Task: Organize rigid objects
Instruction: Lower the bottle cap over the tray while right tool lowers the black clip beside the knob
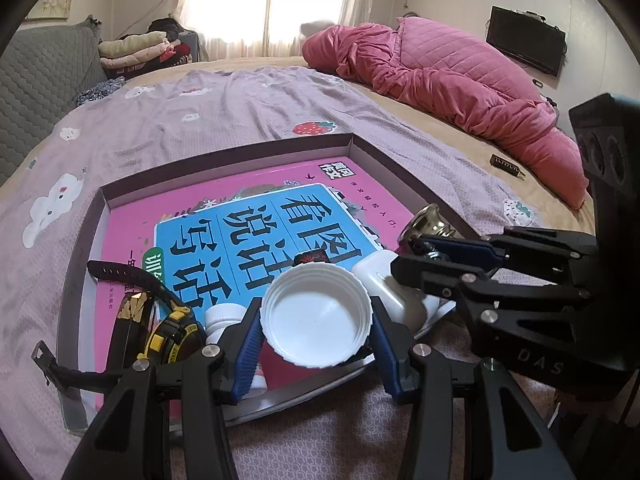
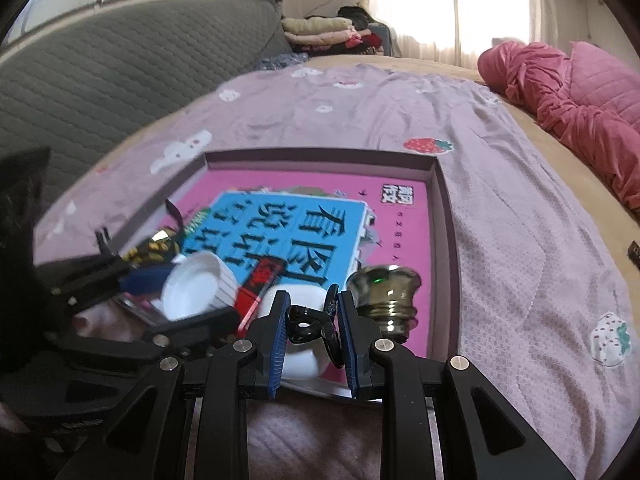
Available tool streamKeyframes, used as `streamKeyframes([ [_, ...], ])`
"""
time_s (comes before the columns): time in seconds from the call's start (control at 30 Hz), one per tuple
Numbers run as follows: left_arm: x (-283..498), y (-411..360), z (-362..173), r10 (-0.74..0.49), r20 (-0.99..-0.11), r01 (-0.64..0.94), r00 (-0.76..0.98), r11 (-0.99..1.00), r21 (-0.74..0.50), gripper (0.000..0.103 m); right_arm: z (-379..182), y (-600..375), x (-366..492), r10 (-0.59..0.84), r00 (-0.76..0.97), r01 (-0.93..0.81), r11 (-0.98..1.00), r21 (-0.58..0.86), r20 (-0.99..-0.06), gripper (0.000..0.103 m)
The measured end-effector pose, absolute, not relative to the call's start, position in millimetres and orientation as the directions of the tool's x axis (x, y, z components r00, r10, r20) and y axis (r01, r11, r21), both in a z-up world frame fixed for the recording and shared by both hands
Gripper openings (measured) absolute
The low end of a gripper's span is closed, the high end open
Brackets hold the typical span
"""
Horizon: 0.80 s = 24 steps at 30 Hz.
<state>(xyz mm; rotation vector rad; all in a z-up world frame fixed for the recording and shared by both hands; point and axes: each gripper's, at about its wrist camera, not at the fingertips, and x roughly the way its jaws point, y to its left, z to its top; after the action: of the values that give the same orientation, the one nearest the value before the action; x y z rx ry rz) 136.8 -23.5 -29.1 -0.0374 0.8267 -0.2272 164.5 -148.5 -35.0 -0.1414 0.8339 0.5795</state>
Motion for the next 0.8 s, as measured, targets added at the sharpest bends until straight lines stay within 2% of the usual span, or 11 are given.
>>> streamKeyframes([
  [0.8,135.6,-26.1,-28.8,-0.219,-0.726,0.192,0.652,0.974,-0.122,0.05,-36.1,-154.0,167.0,0.474,0.497,-0.542,0.824,0.166,-0.726,0.027],
])
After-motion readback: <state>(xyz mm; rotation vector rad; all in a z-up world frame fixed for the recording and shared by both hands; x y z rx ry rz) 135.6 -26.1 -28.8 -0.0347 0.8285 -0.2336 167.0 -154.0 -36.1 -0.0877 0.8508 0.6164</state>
